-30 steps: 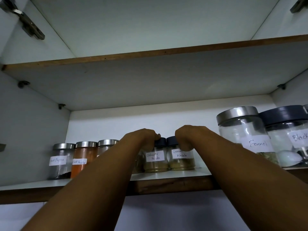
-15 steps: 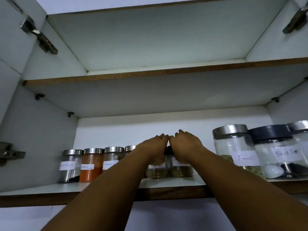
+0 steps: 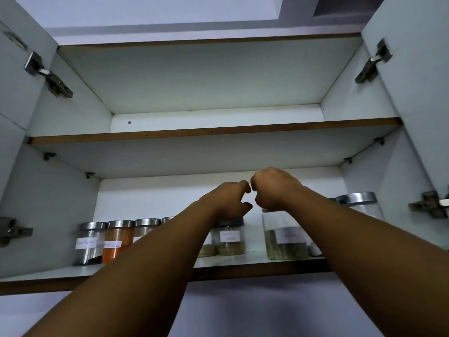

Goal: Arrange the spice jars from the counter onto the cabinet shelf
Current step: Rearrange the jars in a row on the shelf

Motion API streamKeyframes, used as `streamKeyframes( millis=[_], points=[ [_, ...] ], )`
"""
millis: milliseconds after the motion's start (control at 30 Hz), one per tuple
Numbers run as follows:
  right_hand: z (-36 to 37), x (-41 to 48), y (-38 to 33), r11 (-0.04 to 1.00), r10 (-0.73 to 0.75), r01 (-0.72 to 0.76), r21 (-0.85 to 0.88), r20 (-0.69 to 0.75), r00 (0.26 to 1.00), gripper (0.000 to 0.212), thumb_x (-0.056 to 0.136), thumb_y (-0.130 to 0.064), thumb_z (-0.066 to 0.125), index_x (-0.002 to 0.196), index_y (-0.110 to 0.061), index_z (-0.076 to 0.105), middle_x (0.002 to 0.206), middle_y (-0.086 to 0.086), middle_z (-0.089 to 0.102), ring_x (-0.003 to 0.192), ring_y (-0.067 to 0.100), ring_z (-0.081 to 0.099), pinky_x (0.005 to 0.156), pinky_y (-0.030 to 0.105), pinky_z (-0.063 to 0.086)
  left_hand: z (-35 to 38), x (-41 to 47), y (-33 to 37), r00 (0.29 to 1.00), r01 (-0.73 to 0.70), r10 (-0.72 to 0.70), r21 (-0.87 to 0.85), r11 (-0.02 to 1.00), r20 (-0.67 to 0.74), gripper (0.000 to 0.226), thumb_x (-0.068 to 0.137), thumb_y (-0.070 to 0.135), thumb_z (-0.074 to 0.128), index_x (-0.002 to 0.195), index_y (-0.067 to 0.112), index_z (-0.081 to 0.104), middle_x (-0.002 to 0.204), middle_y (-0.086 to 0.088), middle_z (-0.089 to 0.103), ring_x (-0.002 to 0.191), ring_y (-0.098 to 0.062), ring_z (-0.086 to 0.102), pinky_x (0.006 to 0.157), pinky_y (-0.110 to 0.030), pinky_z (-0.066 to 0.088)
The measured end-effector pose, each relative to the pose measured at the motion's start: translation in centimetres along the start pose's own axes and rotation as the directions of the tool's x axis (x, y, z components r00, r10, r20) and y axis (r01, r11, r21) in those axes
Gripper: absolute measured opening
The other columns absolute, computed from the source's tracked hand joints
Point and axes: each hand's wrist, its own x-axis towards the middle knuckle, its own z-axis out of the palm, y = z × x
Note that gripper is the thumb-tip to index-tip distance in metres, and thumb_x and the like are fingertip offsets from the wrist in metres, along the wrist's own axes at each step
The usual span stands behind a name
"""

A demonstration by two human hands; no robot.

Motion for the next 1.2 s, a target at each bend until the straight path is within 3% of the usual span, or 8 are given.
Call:
streamKeyframes(
  millis=[100,167,333,467,600,767,1067,1200],
  points=[
    [-0.6,-1.4,2.8,0.999,0.043,-0.042,-0.019,0.044,0.998,0.035,0.082,-0.027,0.066,0.114,-0.012,0.061,0.105,0.007,0.065,0.092,0.023,0.060,0.076,0.030,0.050,0.1,-0.1,2.8,0.999,-0.030,0.030,0.000,1.000,0.031,0.050,0.090,0.026,0.056,0.135,0.012,0.041,0.135,-0.009,0.051,0.122,-0.024,0.047,0.099,-0.033,0.040],
    [-1.0,-2.2,4.3,0.997,0.069,-0.066,-0.041,0.076,0.995,0.031,0.083,-0.021,0.064,0.113,-0.011,0.061,0.103,0.007,0.064,0.088,0.022,0.059,0.076,0.030,0.050,0.4,0.0,4.6,0.998,-0.046,0.045,0.015,0.999,0.046,0.050,0.090,0.026,0.056,0.136,0.012,0.041,0.134,-0.010,0.051,0.120,-0.025,0.048,0.099,-0.034,0.041],
    [-1.5,-4.1,6.9,0.993,0.094,-0.084,-0.084,0.120,0.988,0.010,0.085,-0.015,0.059,0.084,-0.015,0.049,0.079,0.003,0.050,0.070,0.018,0.049,0.061,0.029,0.040,0.7,0.4,7.3,0.998,-0.042,0.038,0.081,0.996,0.051,0.039,0.088,0.023,0.055,0.124,0.010,0.048,0.116,-0.012,0.055,0.103,-0.027,0.053,0.083,-0.035,0.045],
    [-0.9,-5.4,8.5,0.996,0.083,-0.076,-0.046,0.177,0.981,0.011,0.089,-0.018,0.057,0.099,-0.014,0.057,0.084,0.002,0.048,0.078,0.020,0.050,0.064,0.030,0.038,1.3,0.5,8.5,1.000,-0.014,0.012,0.136,0.991,0.018,0.033,0.086,0.020,0.055,0.117,0.011,0.051,0.111,-0.012,0.054,0.099,-0.028,0.053,0.079,-0.034,0.044],
    [-1.1,-5.9,9.3,0.996,0.079,-0.071,-0.051,0.160,0.984,0.010,0.087,-0.011,0.054,0.096,-0.011,0.057,0.089,0.008,0.052,0.078,0.022,0.048,0.065,0.029,0.038,1.7,0.6,9.2,0.998,0.008,0.005,0.192,0.981,-0.064,0.030,0.085,0.023,0.060,0.112,0.011,0.057,0.106,-0.010,0.057,0.096,-0.027,0.055,0.073,-0.031,0.042],
    [-1.0,-5.7,9.6,0.998,0.062,-0.060,-0.018,0.149,0.987,0.017,0.086,-0.008,0.053,0.099,-0.008,0.062,0.099,0.011,0.062,0.078,0.024,0.049,0.066,0.029,0.037,1.6,1.3,9.3,0.994,0.038,-0.015,0.209,0.977,-0.110,0.032,0.081,0.027,0.067,0.110,0.013,0.064,0.103,-0.008,0.066,0.096,-0.025,0.058,0.076,-0.032,0.046],
    [1.5,-4.2,10.1,0.998,0.047,-0.041,-0.046,0.127,0.991,0.015,0.084,-0.005,0.053,0.096,-0.008,0.061,0.075,0.004,0.044,0.078,0.023,0.048,0.065,0.028,0.038,3.6,3.4,8.2,0.989,0.103,-0.082,0.168,0.980,-0.127,0.035,0.076,0.026,0.073,0.107,0.013,0.065,0.102,-0.008,0.068,0.095,-0.026,0.059,0.071,-0.029,0.043],
    [2.8,-2.9,10.3,0.998,0.040,-0.034,-0.051,0.124,0.992,0.006,0.084,-0.009,0.055,0.079,-0.013,0.053,0.068,0.002,0.042,0.075,0.023,0.049,0.052,0.025,0.033,4.4,4.4,7.4,0.988,0.113,-0.092,0.176,0.978,-0.122,0.039,0.076,0.027,0.074,0.111,0.013,0.064,0.105,-0.008,0.067,0.098,-0.025,0.059,0.074,-0.029,0.044]
  ],
)
